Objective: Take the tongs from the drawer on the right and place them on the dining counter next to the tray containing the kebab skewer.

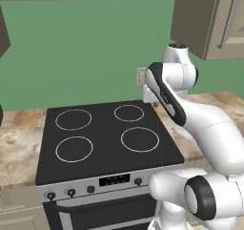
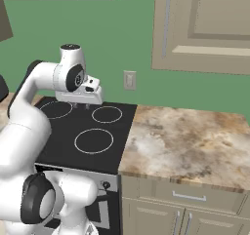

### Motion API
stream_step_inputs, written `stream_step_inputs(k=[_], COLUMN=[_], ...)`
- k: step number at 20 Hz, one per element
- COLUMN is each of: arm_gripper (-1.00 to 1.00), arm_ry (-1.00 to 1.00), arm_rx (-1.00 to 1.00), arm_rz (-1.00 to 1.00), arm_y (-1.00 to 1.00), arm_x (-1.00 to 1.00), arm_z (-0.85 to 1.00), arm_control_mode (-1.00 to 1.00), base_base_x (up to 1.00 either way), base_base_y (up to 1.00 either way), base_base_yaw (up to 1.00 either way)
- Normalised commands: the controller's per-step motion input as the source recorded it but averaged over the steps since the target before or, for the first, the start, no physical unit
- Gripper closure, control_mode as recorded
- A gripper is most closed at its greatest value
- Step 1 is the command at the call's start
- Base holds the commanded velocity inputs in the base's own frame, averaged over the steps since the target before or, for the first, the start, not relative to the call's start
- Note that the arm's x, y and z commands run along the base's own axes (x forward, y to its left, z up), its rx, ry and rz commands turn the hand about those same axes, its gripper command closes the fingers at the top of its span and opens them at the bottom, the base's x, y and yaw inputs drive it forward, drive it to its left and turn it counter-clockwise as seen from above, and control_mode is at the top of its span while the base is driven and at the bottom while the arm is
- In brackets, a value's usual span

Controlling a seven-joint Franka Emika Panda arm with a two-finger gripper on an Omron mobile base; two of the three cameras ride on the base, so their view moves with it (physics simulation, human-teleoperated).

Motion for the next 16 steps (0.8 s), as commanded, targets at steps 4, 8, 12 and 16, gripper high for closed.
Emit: stream_step_inputs(k=[4, 8, 12, 16], arm_gripper=[-1.0, -1.0, -1.0, -1.0], arm_ry=[-0.02, -0.03, -0.02, 0.0], arm_rx=[0.0, 0.03, 0.06, 0.1], arm_rz=[-0.09, -0.27, -0.34, -0.4], arm_y=[-0.33, -0.83, -0.96, -1.0], arm_x=[-0.38, -0.84, -0.89, -0.78], arm_z=[-0.07, -0.22, -0.31, -0.46], arm_control_mode=[-1.0, -1.0, -1.0, -1.0], base_base_x=[0.0, 0.0, 0.0, 0.0], base_base_y=[0.0, 0.0, 0.0, 0.0], base_base_yaw=[0.0, 0.0, 0.0, 0.0])
